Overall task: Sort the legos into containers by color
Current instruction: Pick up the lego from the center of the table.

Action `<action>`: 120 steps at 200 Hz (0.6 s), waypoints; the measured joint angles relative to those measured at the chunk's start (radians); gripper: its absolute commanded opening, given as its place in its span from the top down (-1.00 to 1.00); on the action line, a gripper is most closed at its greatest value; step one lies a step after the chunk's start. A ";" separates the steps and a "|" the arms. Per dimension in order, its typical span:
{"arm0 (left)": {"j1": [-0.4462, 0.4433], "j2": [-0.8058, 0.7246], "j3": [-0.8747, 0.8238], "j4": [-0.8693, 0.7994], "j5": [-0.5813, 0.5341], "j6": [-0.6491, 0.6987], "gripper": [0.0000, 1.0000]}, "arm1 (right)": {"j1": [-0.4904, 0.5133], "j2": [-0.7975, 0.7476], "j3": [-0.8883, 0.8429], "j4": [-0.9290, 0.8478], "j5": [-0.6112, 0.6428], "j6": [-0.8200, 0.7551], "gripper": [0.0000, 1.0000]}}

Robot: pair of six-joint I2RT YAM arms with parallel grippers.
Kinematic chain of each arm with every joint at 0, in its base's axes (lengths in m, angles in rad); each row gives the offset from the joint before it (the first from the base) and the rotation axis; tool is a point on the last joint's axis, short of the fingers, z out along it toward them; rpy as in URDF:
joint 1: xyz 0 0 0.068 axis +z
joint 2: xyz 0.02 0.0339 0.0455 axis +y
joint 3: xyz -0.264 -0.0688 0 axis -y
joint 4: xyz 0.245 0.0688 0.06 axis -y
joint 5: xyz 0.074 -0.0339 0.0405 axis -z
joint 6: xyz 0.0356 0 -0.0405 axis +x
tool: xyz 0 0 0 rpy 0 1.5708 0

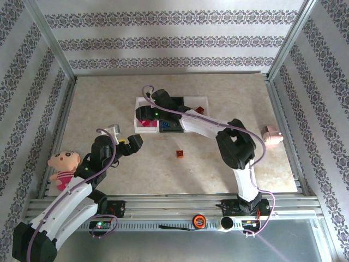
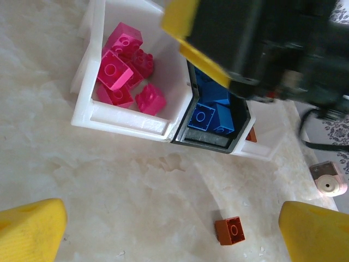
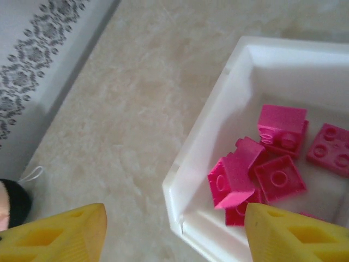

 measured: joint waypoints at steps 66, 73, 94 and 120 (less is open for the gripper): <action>0.000 0.043 0.007 0.002 0.007 0.001 -0.99 | 0.000 -0.365 -0.437 0.000 0.116 -0.005 -0.49; 0.000 0.045 0.007 0.003 0.007 0.001 -0.99 | 0.000 -0.383 -0.481 -0.015 0.134 -0.005 -0.49; 0.000 0.055 0.007 0.009 0.007 0.001 -0.99 | 0.003 -0.415 -0.591 -0.077 0.190 -0.004 -0.50; 0.000 0.068 0.007 0.014 0.007 0.001 -0.99 | 0.027 -0.417 -0.666 -0.140 0.237 -0.001 -0.49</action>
